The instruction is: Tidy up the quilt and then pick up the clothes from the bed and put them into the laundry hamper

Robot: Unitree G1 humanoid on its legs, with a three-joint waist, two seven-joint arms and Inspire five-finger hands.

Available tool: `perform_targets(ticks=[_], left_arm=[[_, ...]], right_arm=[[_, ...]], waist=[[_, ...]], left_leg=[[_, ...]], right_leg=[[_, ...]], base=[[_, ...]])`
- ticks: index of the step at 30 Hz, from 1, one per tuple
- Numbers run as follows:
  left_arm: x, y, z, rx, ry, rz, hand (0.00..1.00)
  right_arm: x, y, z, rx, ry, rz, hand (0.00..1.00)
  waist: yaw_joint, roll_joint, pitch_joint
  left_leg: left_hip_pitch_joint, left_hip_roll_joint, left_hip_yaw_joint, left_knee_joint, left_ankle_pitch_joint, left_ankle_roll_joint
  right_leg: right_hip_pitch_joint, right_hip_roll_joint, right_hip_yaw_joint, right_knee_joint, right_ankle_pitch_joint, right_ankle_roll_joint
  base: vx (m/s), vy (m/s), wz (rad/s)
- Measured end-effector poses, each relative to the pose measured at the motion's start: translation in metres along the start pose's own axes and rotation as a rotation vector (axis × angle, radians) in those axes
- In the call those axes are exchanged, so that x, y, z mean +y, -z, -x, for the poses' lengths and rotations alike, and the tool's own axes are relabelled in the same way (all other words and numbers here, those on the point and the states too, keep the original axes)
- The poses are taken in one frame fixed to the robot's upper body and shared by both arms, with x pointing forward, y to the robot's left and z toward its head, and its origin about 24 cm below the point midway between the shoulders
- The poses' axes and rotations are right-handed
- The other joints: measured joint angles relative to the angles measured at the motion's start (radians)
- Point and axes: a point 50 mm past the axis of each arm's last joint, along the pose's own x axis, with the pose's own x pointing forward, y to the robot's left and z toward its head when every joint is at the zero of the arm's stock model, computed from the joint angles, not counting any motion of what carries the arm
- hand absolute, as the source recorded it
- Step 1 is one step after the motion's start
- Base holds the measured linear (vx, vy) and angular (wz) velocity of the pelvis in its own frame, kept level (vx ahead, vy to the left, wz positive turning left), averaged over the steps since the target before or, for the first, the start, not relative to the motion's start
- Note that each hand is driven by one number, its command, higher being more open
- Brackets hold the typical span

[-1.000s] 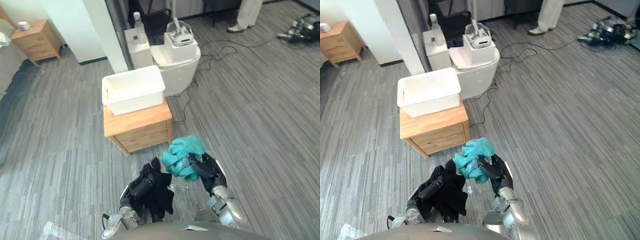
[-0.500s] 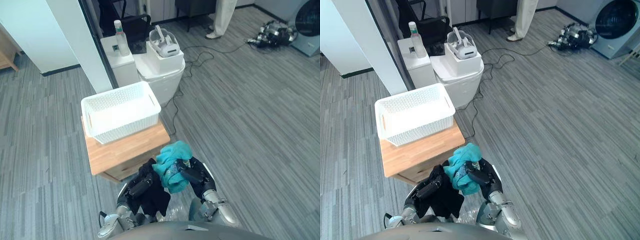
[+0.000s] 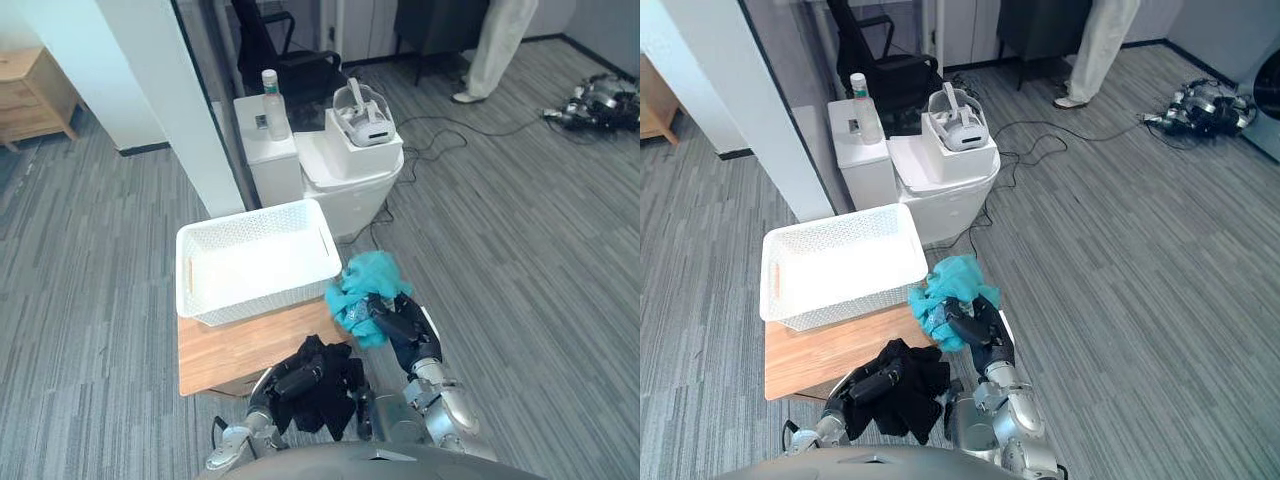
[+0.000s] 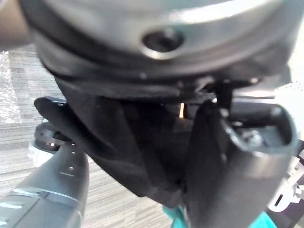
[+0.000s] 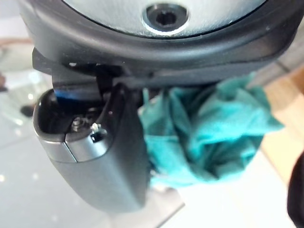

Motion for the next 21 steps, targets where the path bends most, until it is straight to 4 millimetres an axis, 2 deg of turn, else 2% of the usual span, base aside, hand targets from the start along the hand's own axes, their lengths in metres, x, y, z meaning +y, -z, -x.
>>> perform_targets(ticks=[1,3,4,5,6,7,10,13,15,17,18,21], left_arm=[[0.005,-0.001,0.004,-0.006,-0.002,-0.024,0.0],[0.0,-0.006,-0.001,-0.016,0.017,-0.042,0.0],[-0.004,-0.005,-0.001,-0.017,0.047,-0.044,0.0],[-0.007,-0.003,-0.001,-0.008,0.07,-0.07,0.0],[-0.008,-0.002,-0.001,-0.002,0.082,-0.081,0.0],[-0.013,-0.001,-0.002,0.006,0.109,-0.108,0.0],[-0.023,-0.002,-0.007,0.007,0.159,-0.119,0.0],[-0.025,-0.016,-0.014,-0.025,0.179,-0.15,0.0],[-0.026,-0.025,-0.019,-0.045,0.189,-0.175,0.0],[-0.022,-0.029,-0.016,-0.047,0.183,-0.196,0.0],[-0.019,-0.032,-0.013,-0.049,0.18,-0.213,0.0],[-0.013,-0.033,-0.01,-0.039,0.159,-0.221,0.0]], right_arm=[[0.0,0.006,0.007,0.014,0.025,-0.024,0.0],[-0.008,0.006,0.011,0.021,0.049,-0.01,0.0],[-0.012,0.004,0.011,0.015,0.06,-0.003,0.0],[-0.014,0.002,0.011,0.005,0.071,-0.003,0.0],[-0.016,0.0,0.01,-0.002,0.076,-0.003,0.0],[-0.017,-0.002,0.009,-0.011,0.078,0.0,0.0],[-0.027,-0.011,0.008,-0.049,0.115,0.003,0.0],[-0.03,-0.02,0.009,-0.093,0.134,0.003,0.0],[-0.029,-0.029,0.009,-0.146,0.131,0.005,0.0],[-0.023,-0.039,0.007,-0.193,0.109,0.021,0.0],[-0.015,-0.053,0.006,-0.262,0.066,0.036,0.0],[-0.004,-0.077,0.004,-0.346,-0.012,0.13,0.0]], waist=[[0.003,-0.032,0.001],[0.01,-0.014,0.016],[0.012,0.006,0.014],[0.01,0.011,0.014],[0.004,0.011,0.014],[-0.006,0.007,0.014],[-0.025,0.001,0.008],[-0.061,-0.003,-0.011],[-0.064,-0.016,-0.013],[-0.058,-0.041,-0.024],[-0.045,-0.06,-0.037],[-0.021,-0.078,-0.049]], left_leg=[[-0.093,-0.001,0.027,0.233,-0.014,-0.022],[-0.202,0.049,0.043,0.439,0.008,0.011],[-0.22,0.077,0.082,0.395,0.009,0.029],[-0.218,0.09,0.094,0.331,0.03,0.052],[-0.212,0.097,0.102,0.285,0.05,0.063],[-0.197,0.1,0.106,0.198,0.097,0.063],[-0.148,0.091,0.108,0.027,0.202,0.034],[-0.094,0.06,0.122,-0.145,0.234,-0.017],[-0.077,0.049,0.117,-0.203,0.242,-0.03],[-0.069,0.027,0.116,-0.22,0.248,-0.036],[-0.067,0.008,0.113,-0.222,0.248,-0.035],[-0.068,-0.01,0.101,-0.23,0.25,-0.027]], right_leg=[[0.073,-0.016,0.019,-0.047,-0.101,0.002],[0.115,-0.006,0.016,-0.112,-0.071,-0.01],[0.12,-0.009,0.032,-0.137,-0.051,-0.01],[0.121,-0.013,0.04,-0.146,-0.049,-0.011],[0.123,-0.016,0.047,-0.148,-0.05,-0.011],[0.129,-0.022,0.065,-0.156,-0.047,-0.006],[0.131,-0.026,0.101,-0.176,-0.036,0.012],[0.131,-0.038,0.083,-0.211,-0.017,0.044],[0.132,-0.052,0.063,-0.217,-0.008,0.059],[0.144,-0.074,0.061,-0.231,0.002,0.076],[0.166,-0.092,0.061,-0.265,0.016,0.097],[0.189,-0.11,0.057,-0.31,0.039,0.122]], base=[[0.18,-0.104,0.22],[0.06,-0.097,0.03],[0.05,-0.091,-0.36],[0.09,-0.06,-0.42],[0.09,-0.028,-0.37],[0.15,0.002,-0.39],[0.18,0.083,-0.35],[0.13,0.162,0.12],[0.04,0.18,0.3],[0.01,0.184,0.18],[-0.01,0.146,0.11],[-0.04,0.122,0.15]])
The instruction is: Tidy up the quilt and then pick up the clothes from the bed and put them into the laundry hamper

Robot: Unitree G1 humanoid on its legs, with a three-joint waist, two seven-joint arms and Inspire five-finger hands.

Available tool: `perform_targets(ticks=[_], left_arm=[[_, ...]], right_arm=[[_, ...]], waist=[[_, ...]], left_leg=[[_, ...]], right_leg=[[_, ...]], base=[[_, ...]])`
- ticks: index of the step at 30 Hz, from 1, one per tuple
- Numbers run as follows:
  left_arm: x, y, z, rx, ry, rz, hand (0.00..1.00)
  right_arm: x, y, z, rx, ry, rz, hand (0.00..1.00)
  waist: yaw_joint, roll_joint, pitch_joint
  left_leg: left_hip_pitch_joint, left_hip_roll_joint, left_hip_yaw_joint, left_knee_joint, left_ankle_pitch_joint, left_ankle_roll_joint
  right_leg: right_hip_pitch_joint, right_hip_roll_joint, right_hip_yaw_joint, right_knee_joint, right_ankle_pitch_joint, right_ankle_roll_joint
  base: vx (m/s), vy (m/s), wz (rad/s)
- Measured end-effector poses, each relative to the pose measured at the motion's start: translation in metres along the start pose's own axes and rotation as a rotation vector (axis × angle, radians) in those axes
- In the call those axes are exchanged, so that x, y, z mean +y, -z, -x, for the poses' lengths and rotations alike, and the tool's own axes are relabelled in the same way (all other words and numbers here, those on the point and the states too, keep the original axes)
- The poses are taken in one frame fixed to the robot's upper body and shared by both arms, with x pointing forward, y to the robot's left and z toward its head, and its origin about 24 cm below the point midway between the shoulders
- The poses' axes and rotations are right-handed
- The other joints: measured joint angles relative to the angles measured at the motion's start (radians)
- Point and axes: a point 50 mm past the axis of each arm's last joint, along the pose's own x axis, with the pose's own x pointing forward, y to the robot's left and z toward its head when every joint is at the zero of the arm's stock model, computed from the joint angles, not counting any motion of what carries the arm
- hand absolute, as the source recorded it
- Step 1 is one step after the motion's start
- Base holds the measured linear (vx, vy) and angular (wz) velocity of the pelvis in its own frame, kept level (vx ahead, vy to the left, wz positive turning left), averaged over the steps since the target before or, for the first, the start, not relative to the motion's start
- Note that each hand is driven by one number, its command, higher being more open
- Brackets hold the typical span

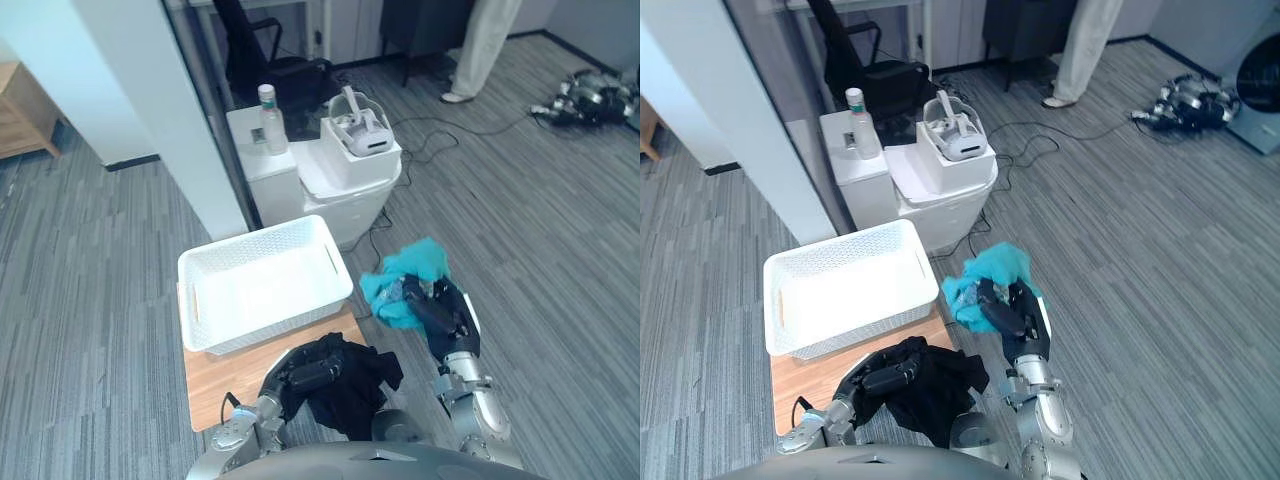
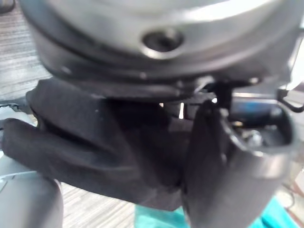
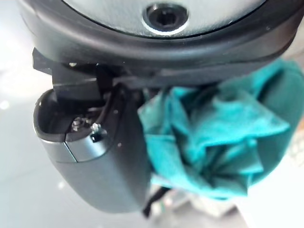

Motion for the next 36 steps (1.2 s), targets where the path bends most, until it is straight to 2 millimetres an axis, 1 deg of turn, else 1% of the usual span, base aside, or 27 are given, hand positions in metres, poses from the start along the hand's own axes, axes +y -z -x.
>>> perform_targets(ticks=[1,2,4,5,6,8,10,11,13,14,17,18,19,20,21,24,25,27,28,30,32,33,34,35,36], left_arm=[[0.002,0.0,0.001,0.01,-0.018,0.007,0.0],[0.003,0.002,0.003,0.018,-0.03,0.016,0.0],[0.005,0.013,0.009,0.063,-0.072,0.071,0.0],[0.006,0.019,0.012,0.083,-0.101,0.09,0.0],[0.007,0.021,0.013,0.091,-0.112,0.097,0.0],[0.008,0.026,0.016,0.105,-0.141,0.111,0.0],[0.01,0.025,0.016,0.096,-0.154,0.133,0.0],[0.011,0.022,0.015,0.084,-0.16,0.139,0.0],[0.015,0.019,0.015,0.066,-0.178,0.149,0.0],[0.017,0.018,0.016,0.059,-0.189,0.153,0.0],[0.021,0.015,0.016,0.044,-0.207,0.163,0.0],[0.023,0.014,0.017,0.035,-0.218,0.171,0.0],[0.023,0.014,0.017,0.03,-0.221,0.175,0.0],[0.024,0.012,0.017,0.025,-0.225,0.175,0.0],[0.026,0.012,0.018,0.021,-0.234,0.188,0.0],[0.026,0.011,0.019,0.017,-0.24,0.205,0.0],[0.024,0.008,0.018,0.01,-0.231,0.212,0.0],[0.022,0.001,0.018,-0.015,-0.216,0.21,0.0],[0.02,-0.008,0.016,-0.056,-0.195,0.211,0.0],[0.016,-0.018,0.014,-0.095,-0.165,0.206,0.0],[0.012,-0.032,0.011,-0.148,-0.125,0.194,0.0],[0.011,-0.036,0.009,-0.162,-0.114,0.191,0.0],[0.01,-0.043,0.006,-0.183,-0.097,0.204,0.0],[0.009,-0.05,0.002,-0.203,-0.083,0.194,0.0],[0.008,-0.054,0.0,-0.212,-0.077,0.19,0.0]], right_arm=[[0.005,-0.022,-0.008,-0.075,-0.081,0.075,0.0],[0.008,-0.03,-0.013,-0.106,-0.118,0.102,0.0],[0.016,-0.063,-0.034,-0.222,-0.239,0.179,0.0],[0.023,-0.083,-0.047,-0.293,-0.303,0.22,0.0],[0.027,-0.092,-0.053,-0.326,-0.335,0.238,0.0],[0.046,-0.125,-0.073,-0.424,-0.448,0.29,0.0],[0.056,-0.136,-0.084,-0.437,-0.502,0.308,0.0],[0.061,-0.139,-0.089,-0.421,-0.52,0.311,0.0],[0.069,-0.137,-0.095,-0.373,-0.553,0.311,0.0],[0.074,-0.134,-0.098,-0.335,-0.573,0.311,0.0],[0.083,-0.122,-0.101,-0.244,-0.597,0.327,0.0],[0.085,-0.114,-0.104,-0.196,-0.597,0.345,0.0],[0.086,-0.107,-0.11,-0.144,-0.59,0.348,0.0],[0.086,-0.103,-0.114,-0.119,-0.579,0.349,0.0],[0.082,-0.093,-0.123,-0.054,-0.536,0.376,0.0],[0.079,-0.088,-0.135,-0.013,-0.485,0.408,0.0],[0.077,-0.09,-0.142,-0.012,-0.449,0.416,0.0],[0.076,-0.096,-0.151,-0.023,-0.415,0.427,0.0],[0.075,-0.106,-0.161,-0.05,-0.379,0.466,0.0],[0.071,-0.116,-0.17,-0.071,-0.33,0.471,0.0],[0.062,-0.137,-0.184,-0.111,-0.261,0.484,0.0],[0.06,-0.143,-0.186,-0.123,-0.247,0.496,0.0],[0.056,-0.158,-0.191,-0.153,-0.224,0.517,0.0],[0.052,-0.173,-0.195,-0.184,-0.202,0.534,0.0],[0.05,-0.18,-0.197,-0.198,-0.191,0.542,0.0]], waist=[[0.018,-0.008,-0.005],[0.022,-0.011,-0.007],[0.037,-0.022,-0.024],[0.044,-0.03,-0.03],[0.048,-0.033,-0.033],[0.074,-0.035,-0.039],[0.089,-0.035,-0.039],[0.099,-0.035,-0.04],[0.112,-0.035,-0.04],[0.121,-0.035,-0.04],[0.123,-0.034,-0.04],[0.125,-0.033,-0.041],[0.127,-0.031,-0.042],[0.13,-0.031,-0.041],[0.153,-0.028,-0.037],[0.156,-0.015,-0.024],[0.156,-0.002,-0.011],[0.156,0.009,0.003],[0.155,0.022,0.032],[0.152,0.036,0.064],[0.154,0.057,0.132],[0.155,0.062,0.149],[0.156,0.075,0.184],[0.155,0.087,0.217],[0.155,0.093,0.233]], left_leg=[[-0.001,-0.009,-0.011,-0.003,-0.004,0.014],[-0.001,-0.013,-0.014,-0.003,-0.008,0.019],[-0.001,-0.026,-0.021,-0.02,-0.011,0.031],[-0.001,-0.031,-0.022,-0.025,-0.009,0.035],[-0.001,-0.033,-0.022,-0.029,-0.006,0.038],[0.0,-0.035,-0.023,-0.037,0.002,0.044],[0.002,-0.035,-0.039,-0.037,0.02,0.05],[0.003,-0.037,-0.053,-0.036,0.027,0.052],[0.002,-0.039,-0.063,-0.035,0.031,0.051],[0.002,-0.042,-0.067,-0.035,0.033,0.052],[0.001,-0.06,-0.088,-0.038,0.038,0.057],[0.001,-0.068,-0.099,-0.046,0.044,0.063],[0.001,-0.073,-0.107,-0.067,0.048,0.063],[-0.002,-0.075,-0.109,-0.067,0.05,0.064],[-0.003,-0.076,-0.108,-0.067,0.047,0.07],[-0.005,-0.071,-0.106,-0.067,0.048,0.07],[-0.018,-0.069,-0.103,-0.067,0.059,0.071],[-0.048,-0.069,-0.106,-0.067,0.073,0.071],[-0.079,-0.068,-0.11,-0.067,0.087,0.069],[-0.112,-0.064,-0.118,-0.067,0.103,0.068],[-0.155,-0.057,-0.122,-0.066,0.127,0.061],[-0.167,-0.057,-0.122,-0.066,0.131,0.061],[-0.188,-0.055,-0.121,-0.066,0.139,0.06],[-0.21,-0.055,-0.121,-0.066,0.148,0.061],[-0.217,-0.055,-0.12,-0.064,0.157,0.069]], right_leg=[[0.019,-0.008,-0.005,-0.027,0.017,0.009],[0.028,-0.012,-0.009,-0.039,0.022,0.012],[0.038,-0.026,-0.02,-0.061,0.038,0.023],[0.046,-0.03,-0.025,-0.077,0.048,0.028],[0.048,-0.032,-0.028,-0.08,0.051,0.029],[0.051,-0.033,-0.028,-0.094,0.076,0.038],[0.061,-0.035,-0.031,-0.095,0.089,0.042],[0.068,-0.037,-0.036,-0.095,0.097,0.049],[0.071,-0.039,-0.047,-0.096,0.109,0.046],[0.076,-0.042,-0.053,-0.105,0.116,0.048],[0.099,-0.06,-0.065,-0.126,0.118,0.051],[0.105,-0.067,-0.08,-0.132,0.118,0.051],[0.105,-0.071,-0.087,-0.137,0.118,0.051],[0.105,-0.072,-0.089,-0.141,0.119,0.053],[0.107,-0.071,-0.091,-0.145,0.121,0.056],[0.114,-0.071,-0.111,-0.146,0.121,0.056],[0.111,-0.071,-0.125,-0.149,0.121,0.056],[0.094,-0.073,-0.138,-0.161,0.121,0.055],[0.071,-0.072,-0.144,-0.166,0.124,0.051],[0.044,-0.073,-0.155,-0.166,0.131,0.041],[0.007,-0.068,-0.161,-0.166,0.146,0.036],[-0.006,-0.068,-0.16,-0.166,0.15,0.033],[-0.029,-0.066,-0.16,-0.168,0.159,0.027],[-0.046,-0.065,-0.16,-0.178,0.174,0.026],[-0.054,-0.064,-0.159,-0.18,0.179,0.024]], base=[[-0.06,0.122,0.21],[-0.05,0.088,0.23],[-0.03,0.072,0.17],[-0.02,0.071,0.14],[-0.01,0.053,0.12],[0.01,0.051,0.07],[0.02,0.042,0.26],[0.02,0.053,0.34],[0.0,0.044,0.19],[-0.02,0.035,0.13],[-0.04,0.037,0.23],[-0.07,0.025,0.25],[-0.08,0.025,0.23],[-0.11,0.02,0.1],[-0.1,0.013,0.05],[-0.07,-0.006,0.18],[-0.05,-0.012,0.25],[-0.07,-0.018,0.21],[-0.09,-0.018,0.19],[-0.09,-0.002,0.18],[-0.09,0.001,0.09],[-0.08,0.005,0.0],[-0.09,0.015,-0.03],[-0.07,0.02,-0.04],[-0.04,0.022,-0.02]])
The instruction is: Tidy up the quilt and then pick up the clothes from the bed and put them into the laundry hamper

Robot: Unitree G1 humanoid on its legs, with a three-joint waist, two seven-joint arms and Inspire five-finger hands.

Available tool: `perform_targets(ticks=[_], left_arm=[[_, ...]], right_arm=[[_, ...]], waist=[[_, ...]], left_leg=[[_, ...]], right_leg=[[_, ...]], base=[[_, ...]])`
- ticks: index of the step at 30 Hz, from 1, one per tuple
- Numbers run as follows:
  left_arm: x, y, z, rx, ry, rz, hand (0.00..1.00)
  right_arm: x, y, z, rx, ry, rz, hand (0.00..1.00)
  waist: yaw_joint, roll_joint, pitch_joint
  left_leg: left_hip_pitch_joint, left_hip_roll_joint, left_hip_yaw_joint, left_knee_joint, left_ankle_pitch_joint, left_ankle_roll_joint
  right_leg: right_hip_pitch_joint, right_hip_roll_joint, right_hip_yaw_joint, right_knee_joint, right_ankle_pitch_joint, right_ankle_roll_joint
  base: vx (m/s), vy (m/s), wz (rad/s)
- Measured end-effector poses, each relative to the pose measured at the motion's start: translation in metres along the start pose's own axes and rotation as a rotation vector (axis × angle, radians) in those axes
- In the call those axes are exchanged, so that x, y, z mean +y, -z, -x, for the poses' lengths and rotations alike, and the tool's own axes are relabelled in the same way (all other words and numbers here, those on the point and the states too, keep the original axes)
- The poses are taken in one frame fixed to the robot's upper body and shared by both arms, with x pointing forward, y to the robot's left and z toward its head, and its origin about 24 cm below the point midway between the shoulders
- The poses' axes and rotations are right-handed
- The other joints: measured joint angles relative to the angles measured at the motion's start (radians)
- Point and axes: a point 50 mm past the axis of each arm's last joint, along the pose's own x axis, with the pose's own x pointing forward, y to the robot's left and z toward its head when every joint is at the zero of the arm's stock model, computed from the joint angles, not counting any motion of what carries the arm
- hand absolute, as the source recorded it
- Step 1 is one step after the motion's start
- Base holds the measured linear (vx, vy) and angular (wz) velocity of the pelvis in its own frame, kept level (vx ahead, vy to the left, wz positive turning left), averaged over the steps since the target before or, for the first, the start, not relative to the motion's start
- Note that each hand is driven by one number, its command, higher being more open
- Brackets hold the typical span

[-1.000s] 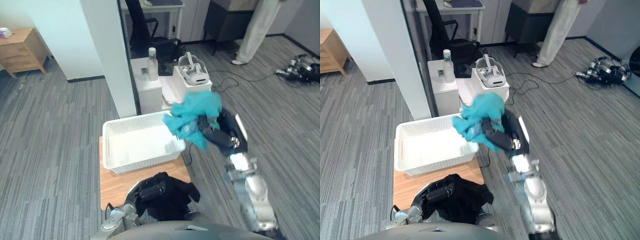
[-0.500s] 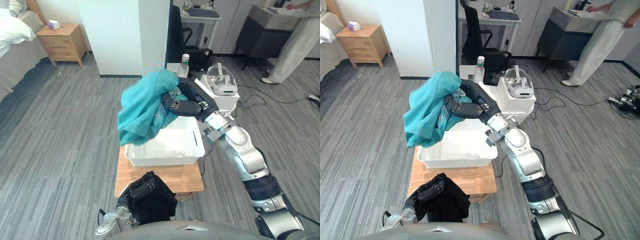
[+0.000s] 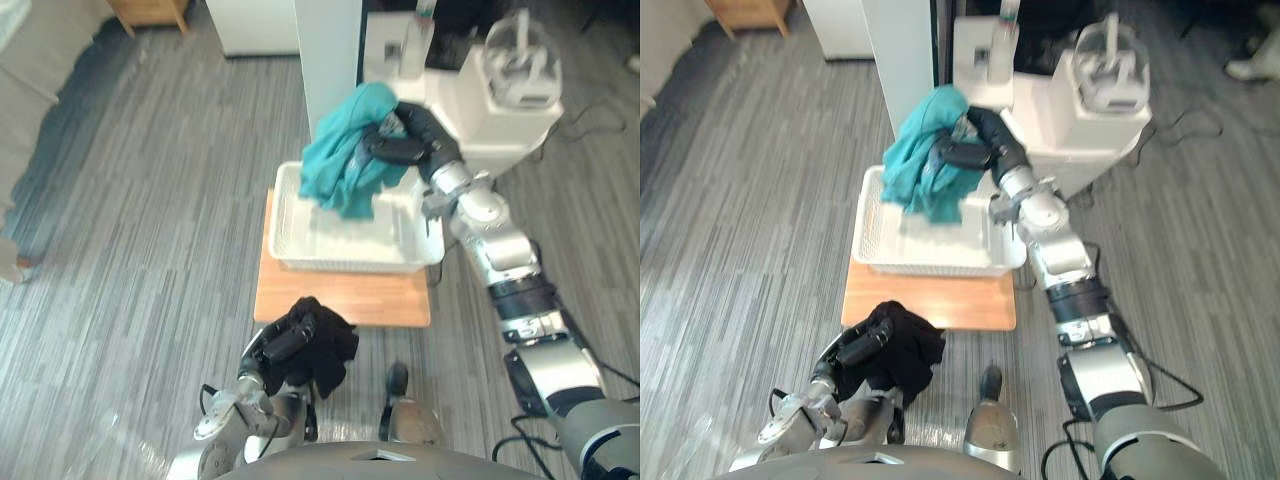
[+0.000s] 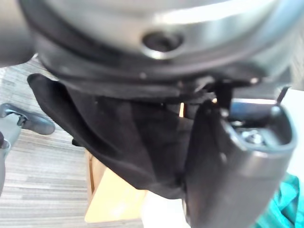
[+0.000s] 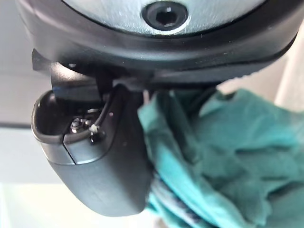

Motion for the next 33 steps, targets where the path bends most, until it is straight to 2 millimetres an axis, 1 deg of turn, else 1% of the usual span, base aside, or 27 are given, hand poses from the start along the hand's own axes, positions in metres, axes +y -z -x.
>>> perform_targets(ticks=[2,3,4,8,9,11,13,15,16,18,19,20,21,23,24,25,26,29,32,33], left_arm=[[-0.004,-0.007,-0.006,-0.029,0.021,-0.003,0.0],[-0.005,-0.008,-0.006,-0.034,0.023,-0.002,0.0],[-0.005,-0.007,-0.005,-0.035,0.021,0.003,0.0],[-0.005,-0.008,-0.006,-0.047,0.023,0.0,0.0],[-0.005,-0.009,-0.005,-0.056,0.021,-0.002,0.0],[-0.004,-0.01,-0.005,-0.067,0.019,-0.003,0.0],[-0.004,-0.012,-0.005,-0.079,0.018,-0.005,0.0],[-0.002,-0.012,-0.005,-0.079,0.011,-0.004,0.0],[-0.001,-0.012,-0.004,-0.08,0.006,-0.006,0.0],[-0.001,-0.013,-0.004,-0.082,0.005,-0.013,0.0],[0.0,-0.013,-0.004,-0.081,0.002,-0.016,0.0],[0.001,-0.013,-0.004,-0.083,0.0,-0.016,0.0],[0.001,-0.013,-0.003,-0.082,-0.001,-0.017,0.0],[0.002,-0.009,-0.001,-0.072,-0.007,-0.014,0.0],[0.003,-0.009,0.0,-0.07,-0.009,-0.013,0.0],[0.003,-0.007,0.001,-0.066,-0.013,-0.012,0.0],[0.004,-0.005,0.002,-0.061,-0.018,-0.01,0.0],[0.005,-0.005,0.003,-0.061,-0.025,-0.009,0.0],[0.006,-0.005,0.004,-0.069,-0.028,-0.009,0.0],[0.007,-0.006,0.005,-0.081,-0.033,-0.01,0.0]], right_arm=[[-0.02,-0.01,-0.004,-0.016,0.054,0.056,0.0],[-0.024,-0.009,-0.003,-0.014,0.064,0.069,0.0],[-0.029,-0.004,-0.002,0.008,0.072,0.071,0.0],[-0.03,0.01,0.004,0.032,0.054,0.067,0.0],[-0.026,0.024,0.012,0.054,0.035,0.059,1.0],[-0.021,0.035,0.017,0.074,0.021,0.043,1.0],[-0.007,0.053,0.023,0.11,0.004,0.002,1.0],[0.005,0.062,0.025,0.133,-0.018,-0.016,1.0],[0.019,0.07,0.025,0.158,-0.046,-0.019,1.0],[0.032,0.077,0.028,0.18,-0.078,-0.019,1.0],[0.045,0.083,0.031,0.197,-0.104,-0.034,1.0],[0.061,0.089,0.034,0.212,-0.131,-0.047,1.0],[0.068,0.091,0.037,0.217,-0.148,-0.031,1.0],[0.093,0.102,0.048,0.242,-0.206,0.043,1.0],[0.098,0.106,0.051,0.253,-0.213,0.057,1.0],[0.105,0.113,0.059,0.277,-0.216,0.06,1.0],[0.107,0.118,0.065,0.294,-0.207,0.074,1.0],[0.102,0.122,0.069,0.299,-0.153,0.085,1.0],[0.094,0.121,0.069,0.272,-0.101,0.129,1.0],[0.09,0.122,0.071,0.268,-0.076,0.132,1.0]], waist=[[-0.003,0.019,0.041],[-0.003,0.023,0.049],[-0.003,0.026,0.052],[-0.001,0.028,0.053],[0.005,0.032,0.055],[0.008,0.033,0.055],[0.017,0.033,0.055],[0.017,0.033,0.055],[0.016,0.033,0.055],[0.019,0.033,0.055],[0.022,0.031,0.054],[0.023,0.025,0.051],[0.023,0.022,0.047],[0.029,0.002,0.033],[0.032,-0.006,0.026],[0.038,-0.02,0.001],[0.043,-0.031,-0.015],[0.045,-0.055,-0.042],[0.043,-0.065,-0.052],[0.042,-0.068,-0.064]], left_leg=[[-0.027,-0.001,0.0,0.003,0.015,-0.002],[-0.027,-0.001,0.001,0.003,0.015,-0.002],[-0.026,-0.002,0.003,0.003,0.014,-0.002],[-0.012,-0.002,0.019,0.003,0.009,-0.01],[0.015,-0.001,0.028,0.003,0.004,-0.014],[0.035,0.0,0.035,0.003,-0.002,-0.015],[0.067,0.003,0.06,0.002,-0.02,-0.019],[0.082,0.005,0.075,0.002,-0.022,-0.015],[0.095,0.012,0.084,0.001,-0.022,-0.015],[0.107,0.021,0.088,0.001,-0.021,-0.016],[0.12,0.03,0.092,0.002,-0.018,-0.022],[0.131,0.04,0.097,0.002,-0.017,-0.024],[0.133,0.045,0.098,0.002,-0.017,-0.026],[0.148,0.063,0.105,0.002,-0.018,-0.035],[0.152,0.066,0.107,0.002,-0.02,-0.04],[0.154,0.074,0.11,0.003,-0.023,-0.045],[0.161,0.08,0.114,0.003,-0.026,-0.048],[0.169,0.088,0.119,0.003,-0.028,-0.052],[0.182,0.089,0.127,0.002,-0.029,-0.053],[0.184,0.091,0.128,0.002,-0.03,-0.055]], right_leg=[[-0.029,-0.001,0.001,0.0,0.011,0.0],[-0.029,-0.001,0.001,0.0,0.011,0.0],[-0.03,-0.002,0.002,0.0,0.011,-0.001],[-0.027,-0.002,0.02,0.001,0.012,-0.001],[-0.004,-0.002,0.027,0.001,0.011,-0.001],[0.012,-0.001,0.03,0.001,0.011,-0.001],[0.032,0.002,0.05,-0.003,0.008,-0.005],[0.042,0.005,0.057,-0.008,0.007,-0.007],[0.054,0.012,0.058,-0.017,0.007,-0.008],[0.066,0.021,0.058,-0.023,0.007,-0.014],[0.084,0.031,0.058,-0.038,0.012,-0.02],[0.096,0.04,0.058,-0.049,0.014,-0.023],[0.102,0.045,0.058,-0.056,0.016,-0.025],[0.121,0.062,0.057,-0.077,0.022,-0.028],[0.127,0.066,0.057,-0.083,0.022,-0.028],[0.131,0.073,0.056,-0.09,0.023,-0.029],[0.135,0.08,0.052,-0.09,0.023,-0.029],[0.138,0.086,0.042,-0.09,0.023,-0.03],[0.148,0.084,0.031,-0.091,0.016,-0.035],[0.151,0.081,0.008,-0.093,0.013,-0.033]], base=[[0.0,0.0,0.0],[0.0,0.0,0.0],[0.03,0.015,-0.03],[0.04,0.019,-0.12],[0.0,0.015,-0.15],[-0.01,0.016,-0.15],[-0.06,0.019,-0.3],[-0.07,-0.001,-0.24],[-0.06,-0.026,-0.17],[-0.04,-0.047,-0.1],[-0.01,-0.072,-0.09],[0.0,-0.077,-0.1],[0.01,-0.079,-0.11],[0.03,-0.079,-0.11],[0.06,-0.083,-0.11],[0.07,-0.073,-0.1],[0.07,-0.067,-0.11],[0.02,-0.026,-0.07],[-0.02,0.001,-0.06],[0.0,0.0,0.0]])
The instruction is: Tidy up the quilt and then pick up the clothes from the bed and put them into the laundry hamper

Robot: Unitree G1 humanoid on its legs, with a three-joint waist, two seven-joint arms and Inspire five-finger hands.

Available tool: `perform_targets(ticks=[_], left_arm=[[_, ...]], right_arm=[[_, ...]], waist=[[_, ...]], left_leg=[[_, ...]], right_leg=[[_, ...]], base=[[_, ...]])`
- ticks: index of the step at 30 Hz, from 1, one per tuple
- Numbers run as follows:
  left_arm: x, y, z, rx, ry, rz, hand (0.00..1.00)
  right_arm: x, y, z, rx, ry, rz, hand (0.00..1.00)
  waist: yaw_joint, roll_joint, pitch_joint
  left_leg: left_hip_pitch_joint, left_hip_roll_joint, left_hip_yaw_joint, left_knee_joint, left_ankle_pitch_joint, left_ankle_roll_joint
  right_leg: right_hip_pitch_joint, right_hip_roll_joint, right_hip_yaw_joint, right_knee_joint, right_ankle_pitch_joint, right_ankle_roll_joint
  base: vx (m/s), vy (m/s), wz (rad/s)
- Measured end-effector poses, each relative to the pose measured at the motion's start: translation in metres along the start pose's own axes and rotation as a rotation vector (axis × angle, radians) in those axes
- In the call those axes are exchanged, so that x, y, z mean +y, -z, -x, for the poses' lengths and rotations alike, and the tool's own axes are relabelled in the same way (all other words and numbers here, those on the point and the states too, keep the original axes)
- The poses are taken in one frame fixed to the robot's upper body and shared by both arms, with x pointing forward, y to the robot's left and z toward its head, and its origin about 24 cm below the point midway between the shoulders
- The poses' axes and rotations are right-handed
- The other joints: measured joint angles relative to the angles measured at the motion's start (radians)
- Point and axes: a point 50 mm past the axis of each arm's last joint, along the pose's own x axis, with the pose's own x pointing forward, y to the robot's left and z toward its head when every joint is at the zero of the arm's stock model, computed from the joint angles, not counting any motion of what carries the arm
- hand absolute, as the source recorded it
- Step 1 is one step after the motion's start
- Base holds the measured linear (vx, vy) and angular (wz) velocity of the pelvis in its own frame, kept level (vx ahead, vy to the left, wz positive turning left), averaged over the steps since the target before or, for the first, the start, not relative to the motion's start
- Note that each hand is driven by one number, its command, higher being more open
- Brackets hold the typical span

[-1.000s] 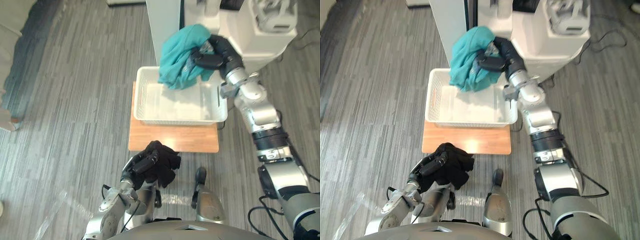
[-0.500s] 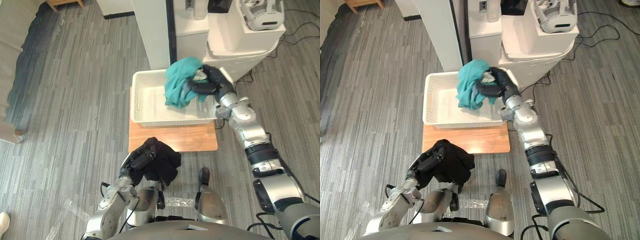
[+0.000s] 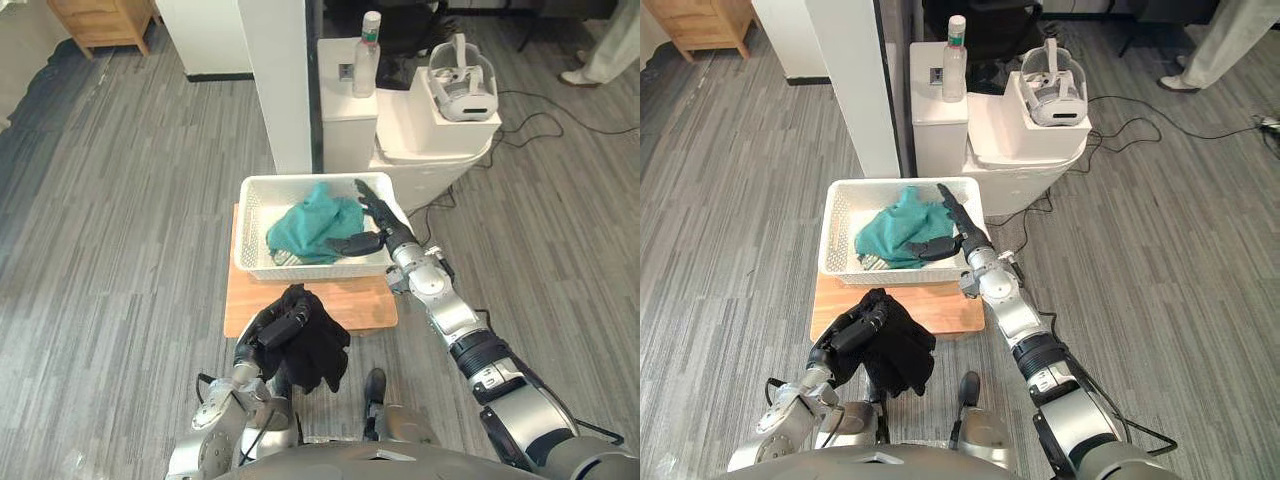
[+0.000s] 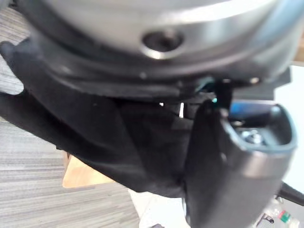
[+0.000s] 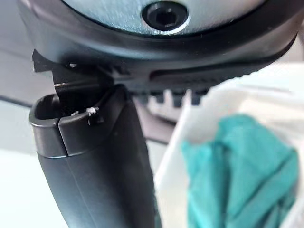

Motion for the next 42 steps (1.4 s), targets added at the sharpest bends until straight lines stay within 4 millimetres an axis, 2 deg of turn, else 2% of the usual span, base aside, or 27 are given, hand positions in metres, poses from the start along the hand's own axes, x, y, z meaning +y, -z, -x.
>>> perform_targets(ticks=[5,9,11,12,14,15,17,18,19,20,23,25,26,28,30,32,33,35,37,39,41,42], left_arm=[[0.002,-0.009,0.001,-0.054,-0.01,-0.004,0.0],[-0.004,-0.045,0.008,-0.211,0.012,-0.048,0.0],[-0.009,-0.078,0.014,-0.361,0.035,-0.078,0.0],[-0.01,-0.086,0.016,-0.397,0.042,-0.089,0.0],[-0.014,-0.113,0.023,-0.512,0.062,-0.126,0.0],[-0.014,-0.119,0.025,-0.538,0.063,-0.135,0.0],[-0.011,-0.141,0.032,-0.638,0.042,-0.171,0.0],[-0.011,-0.147,0.032,-0.66,0.038,-0.184,0.0],[-0.012,-0.161,0.03,-0.7,0.035,-0.228,0.0],[-0.013,-0.175,0.029,-0.739,0.026,-0.276,0.0],[-0.014,-0.203,0.024,-0.803,-0.024,-0.404,0.0],[-0.01,-0.223,0.014,-0.824,-0.073,-0.457,0.0],[-0.007,-0.226,0.011,-0.823,-0.09,-0.457,0.0],[0.002,-0.236,0.0,-0.813,-0.149,-0.467,0.0],[0.006,-0.242,-0.006,-0.802,-0.18,-0.493,0.0],[0.015,-0.253,-0.013,-0.774,-0.248,-0.571,0.0],[0.015,-0.255,-0.014,-0.772,-0.254,-0.58,0.0],[0.018,-0.273,-0.022,-0.762,-0.299,-0.642,0.0],[0.022,-0.281,-0.026,-0.747,-0.321,-0.654,0.0],[0.026,-0.282,-0.03,-0.724,-0.33,-0.649,0.0],[0.03,-0.269,-0.039,-0.648,-0.294,-0.649,0.0],[0.029,-0.264,-0.043,-0.628,-0.277,-0.644,0.0]], right_arm=[[-0.011,0.017,0.012,0.05,0.053,-0.016,1.0],[-0.035,0.034,0.024,0.143,0.153,-0.043,1.0],[-0.066,0.041,0.031,0.193,0.276,-0.062,1.0],[-0.076,0.043,0.033,0.205,0.317,-0.064,1.0],[-0.117,0.055,0.053,0.259,0.484,-0.091,1.0],[-0.126,0.058,0.06,0.273,0.52,-0.116,1.0],[-0.15,0.078,0.082,0.343,0.625,-0.212,1.0],[-0.154,0.085,0.088,0.373,0.643,-0.233,1.0],[-0.158,0.101,0.101,0.44,0.661,-0.277,1.0],[-0.157,0.118,0.113,0.515,0.658,-0.321,1.0],[-0.142,0.148,0.14,0.65,0.614,-0.403,1.0],[-0.12,0.172,0.168,0.76,0.561,-0.481,1.0],[-0.113,0.176,0.174,0.779,0.546,-0.504,1.0],[-0.085,0.19,0.198,0.843,0.483,-0.577,1.0],[-0.066,0.196,0.212,0.882,0.455,-0.622,1.0],[-0.036,0.203,0.234,0.927,0.418,-0.687,1.0],[-0.032,0.204,0.237,0.933,0.414,-0.695,1.0],[-0.002,0.207,0.261,0.99,0.383,-0.749,1.0],[0.013,0.207,0.274,1.024,0.361,-0.762,1.0],[0.022,0.207,0.282,1.039,0.344,-0.771,1.0],[0.03,0.206,0.289,1.044,0.348,-0.781,1.0],[0.032,0.205,0.29,1.046,0.346,-0.783,1.0]], waist=[[-0.001,-0.011,-0.053],[-0.009,-0.019,-0.079],[-0.023,-0.022,-0.084],[-0.024,-0.022,-0.084],[-0.028,-0.018,-0.102],[-0.03,-0.018,-0.11],[-0.056,-0.014,-0.139],[-0.058,-0.013,-0.143],[-0.059,-0.012,-0.146],[-0.064,-0.012,-0.15],[-0.083,-0.006,-0.154],[-0.096,0.007,-0.161],[-0.101,0.01,-0.163],[-0.112,0.013,-0.169],[-0.121,0.01,-0.171],[-0.137,-0.003,-0.182],[-0.138,-0.006,-0.184],[-0.158,-0.032,-0.202],[-0.162,-0.044,-0.222],[-0.166,-0.05,-0.232],[-0.191,-0.049,-0.232],[-0.192,-0.047,-0.231]], left_leg=[[0.005,0.005,0.003,0.0,-0.003,-0.008],[0.018,0.005,0.015,0.001,-0.007,-0.014],[0.024,0.005,0.025,0.001,-0.008,-0.014],[0.027,0.005,0.03,0.001,-0.009,-0.014],[0.034,0.004,0.04,0.001,-0.014,-0.013],[0.034,0.004,0.043,0.001,-0.016,-0.013],[0.037,0.003,0.054,0.001,-0.021,-0.013],[0.04,0.003,0.058,0.0,-0.022,-0.014],[0.049,0.005,0.068,0.0,-0.024,-0.016],[0.053,0.007,0.076,0.0,-0.025,-0.018],[0.054,0.009,0.085,0.0,-0.025,-0.018],[0.061,0.011,0.097,0.0,-0.026,-0.019],[0.064,0.013,0.102,0.0,-0.028,-0.021],[0.075,0.018,0.122,-0.001,-0.031,-0.025],[0.077,0.02,0.129,-0.001,-0.031,-0.025],[0.087,0.021,0.153,-0.003,-0.036,-0.026],[0.088,0.022,0.157,-0.004,-0.036,-0.026],[0.091,0.023,0.176,-0.005,-0.053,-0.029],[0.091,0.026,0.211,-0.005,-0.059,-0.032],[0.095,0.026,0.239,-0.005,-0.066,-0.033],[0.101,0.026,0.256,-0.005,-0.073,-0.038],[0.101,0.026,0.259,-0.005,-0.075,-0.038]], right_leg=[[0.003,0.0,-0.024,-0.003,0.002,-0.003],[0.006,0.001,-0.018,-0.002,0.006,-0.001],[0.008,0.001,-0.008,0.002,0.011,0.005],[0.009,0.001,-0.005,0.002,0.013,0.007],[0.004,0.001,0.006,0.001,0.014,0.009],[0.003,0.001,0.009,-0.002,0.013,0.009],[0.0,0.001,0.019,-0.004,0.013,0.009],[0.0,0.001,0.024,-0.005,0.013,0.009],[0.002,0.004,0.034,-0.005,0.013,0.009],[0.002,0.006,0.041,-0.005,0.012,0.009],[0.001,0.009,0.049,-0.005,0.013,0.008],[0.003,0.012,0.06,-0.005,0.017,0.005],[0.003,0.013,0.065,-0.005,0.018,0.004],[0.004,0.02,0.084,-0.005,0.022,0.0],[0.002,0.023,0.09,-0.005,0.025,-0.002],[0.002,0.026,0.111,-0.005,0.027,-0.002],[0.001,0.027,0.114,-0.005,0.028,-0.001],[-0.002,0.028,0.127,-0.005,0.027,-0.001],[-0.018,0.026,0.125,-0.004,0.027,-0.003],[-0.028,0.021,0.12,0.001,0.032,-0.005],[-0.029,0.02,0.122,0.001,0.038,-0.007],[-0.031,0.02,0.123,0.001,0.038,-0.008]], base=[[0.0,0.0,-0.01],[0.02,0.006,-0.08],[0.03,0.013,-0.14],[0.01,0.013,-0.17],[0.0,0.019,-0.15],[0.02,0.023,-0.13],[0.04,0.018,-0.13],[0.04,0.018,-0.19],[0.02,0.013,-0.22],[0.02,0.01,-0.21],[0.01,0.001,-0.12],[0.04,0.005,-0.15],[0.04,0.007,-0.23],[0.02,0.002,-0.23],[0.0,0.001,-0.16],[-0.01,0.014,-0.24],[-0.01,0.018,-0.19],[-0.01,0.02,-0.2],[0.0,0.024,-0.43],[0.03,0.026,-0.42],[0.05,0.018,-0.14],[0.05,0.015,-0.11]])
